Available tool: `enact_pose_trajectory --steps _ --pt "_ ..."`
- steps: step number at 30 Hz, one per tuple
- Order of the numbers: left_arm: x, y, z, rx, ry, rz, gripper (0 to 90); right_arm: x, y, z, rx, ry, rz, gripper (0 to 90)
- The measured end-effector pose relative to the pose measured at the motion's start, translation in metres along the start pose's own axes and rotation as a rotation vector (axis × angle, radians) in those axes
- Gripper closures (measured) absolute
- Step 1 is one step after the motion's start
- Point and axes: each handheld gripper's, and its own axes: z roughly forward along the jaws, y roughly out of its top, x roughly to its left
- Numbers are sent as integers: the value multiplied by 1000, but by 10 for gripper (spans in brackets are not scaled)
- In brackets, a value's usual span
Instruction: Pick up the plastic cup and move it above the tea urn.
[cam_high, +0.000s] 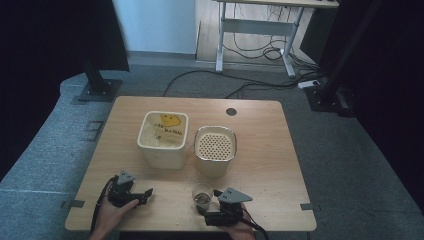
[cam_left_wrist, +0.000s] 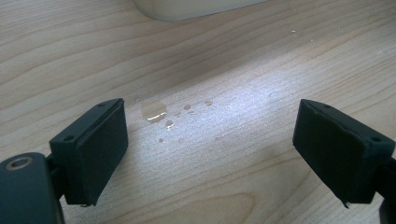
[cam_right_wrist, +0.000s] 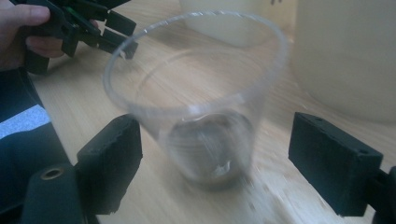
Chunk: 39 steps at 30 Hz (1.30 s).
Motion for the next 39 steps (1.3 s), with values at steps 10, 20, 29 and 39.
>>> enact_pose_trajectory --steps 10,20,29,39 --pt "3 -1 -1 1 -8 -14 104 8 8 17 -29 -11 -32 295" --pt "4 -2 -1 2 -9 -15 108 2 11 11 -61 -65 -40 348" --pt "4 -1 -1 8 -7 -15 108 -13 19 -14 -137 -130 5 365" --pt "4 -1 -1 13 -6 -19 107 -34 28 -43 -212 -217 45 375"
